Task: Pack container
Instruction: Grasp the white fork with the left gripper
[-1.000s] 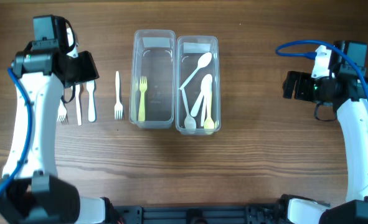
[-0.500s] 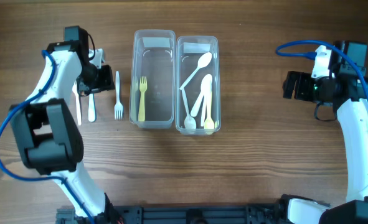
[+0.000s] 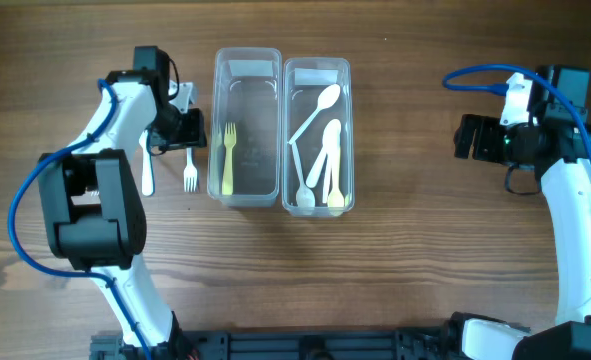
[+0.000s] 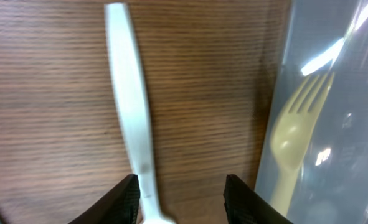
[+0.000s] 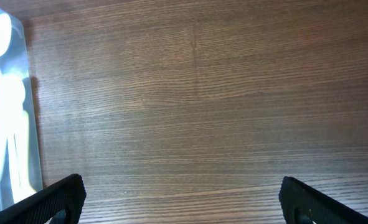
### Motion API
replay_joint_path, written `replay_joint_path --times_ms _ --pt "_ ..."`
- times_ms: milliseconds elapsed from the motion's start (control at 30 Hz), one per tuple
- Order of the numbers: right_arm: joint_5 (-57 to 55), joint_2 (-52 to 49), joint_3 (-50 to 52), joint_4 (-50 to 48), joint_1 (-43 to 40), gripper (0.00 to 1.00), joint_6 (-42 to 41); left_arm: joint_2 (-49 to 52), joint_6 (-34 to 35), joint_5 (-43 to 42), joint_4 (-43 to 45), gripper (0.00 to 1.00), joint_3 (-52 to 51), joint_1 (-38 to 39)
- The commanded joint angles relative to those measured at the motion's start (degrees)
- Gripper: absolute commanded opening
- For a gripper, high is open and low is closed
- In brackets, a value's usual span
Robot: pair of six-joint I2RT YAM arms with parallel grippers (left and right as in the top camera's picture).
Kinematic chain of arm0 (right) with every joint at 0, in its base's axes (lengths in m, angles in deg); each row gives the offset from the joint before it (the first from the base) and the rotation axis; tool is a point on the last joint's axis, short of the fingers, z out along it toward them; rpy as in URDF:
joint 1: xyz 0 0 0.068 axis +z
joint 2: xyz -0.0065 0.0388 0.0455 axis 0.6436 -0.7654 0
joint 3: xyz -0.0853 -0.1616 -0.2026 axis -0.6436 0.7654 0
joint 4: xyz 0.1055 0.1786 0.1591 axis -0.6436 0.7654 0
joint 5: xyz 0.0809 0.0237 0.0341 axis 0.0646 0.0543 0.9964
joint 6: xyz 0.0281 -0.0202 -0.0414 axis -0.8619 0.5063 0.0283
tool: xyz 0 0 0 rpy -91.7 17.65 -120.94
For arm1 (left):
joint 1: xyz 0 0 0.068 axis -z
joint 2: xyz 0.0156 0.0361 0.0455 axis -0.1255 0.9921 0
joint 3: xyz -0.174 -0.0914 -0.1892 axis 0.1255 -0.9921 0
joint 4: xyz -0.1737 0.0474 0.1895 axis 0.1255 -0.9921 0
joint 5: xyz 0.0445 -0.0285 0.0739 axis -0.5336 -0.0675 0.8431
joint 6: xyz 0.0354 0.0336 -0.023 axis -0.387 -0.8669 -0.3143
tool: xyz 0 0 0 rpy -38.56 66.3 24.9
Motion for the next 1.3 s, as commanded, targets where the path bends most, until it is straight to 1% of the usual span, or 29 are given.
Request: replay_joint_path --times_ms 0,133,300,433,500,667,733,767,800,900,967,1067,1133,1267 --pt "-0.7 -0.1 0.2 -0.1 0.1 1.00 0.6 0.8 0.6 -0.4 1.1 0.47 -2.2 0.0" --pt "-0.7 -0.1 0.2 -0.1 0.1 1.00 0.6 0.8 0.6 2.1 1.1 0.45 -2.6 -0.3" --pt "-0.7 -0.1 0.2 -0.1 0.1 1.00 0.6 0.8 0.6 2.1 1.1 0.45 -2.6 -0.3" --pt "-0.7 -0.1 0.2 -0.1 0.1 1.00 0.6 0.8 0.7 2.4 1.1 0.42 -2.9 -0.3" --pt "-0.7 -0.1 0.2 -0.1 0.1 1.00 0.6 0.8 1.9 3.8 1.7 0.43 -3.7 -0.3" --pt "-0.7 -0.1 0.2 -0.1 0.1 1.00 0.6 0.8 1.9 3.8 4.5 0.44 -7.1 -0.3" --pt "-0.7 -0.1 0.2 -0.1 0.1 1.00 0.6 0.8 1.9 3.8 5.3 0.42 -8.1 -0.3" --pt "-0.7 -0.1 0.2 -0.1 0.1 1.00 0.6 0.8 1.9 3.8 5.6 0.41 -8.6 -0.3" --pt "-0.7 -0.1 0.2 -0.1 0.1 1.00 0.6 0.8 1.9 3.8 5.5 0.33 -8.7 -0.3" --pt "-0.7 -0.1 0.2 -0.1 0.1 1.00 0.6 0.8 1.9 3.8 4.7 0.19 -8.7 -0.3" --pt "-0.7 -0.1 0.2 -0.1 0.1 1.00 0.6 0.8 1.9 3.8 4.0 0.14 -8.7 -0.3" --pt "-0.7 -0.1 0.2 -0.3 0.1 1.00 0.6 0.8 1.9 3.8 3.3 0.12 -8.7 -0.3" --pt "-0.7 -0.1 0.2 -0.3 0.1 1.00 0.6 0.7 1.9 3.8 2.7 0.04 -8.7 -0.3" --pt "-0.7 -0.1 0.2 -0.5 0.1 1.00 0.6 -0.2 1.9 3.8 1.0 0.04 -7.9 -0.3"
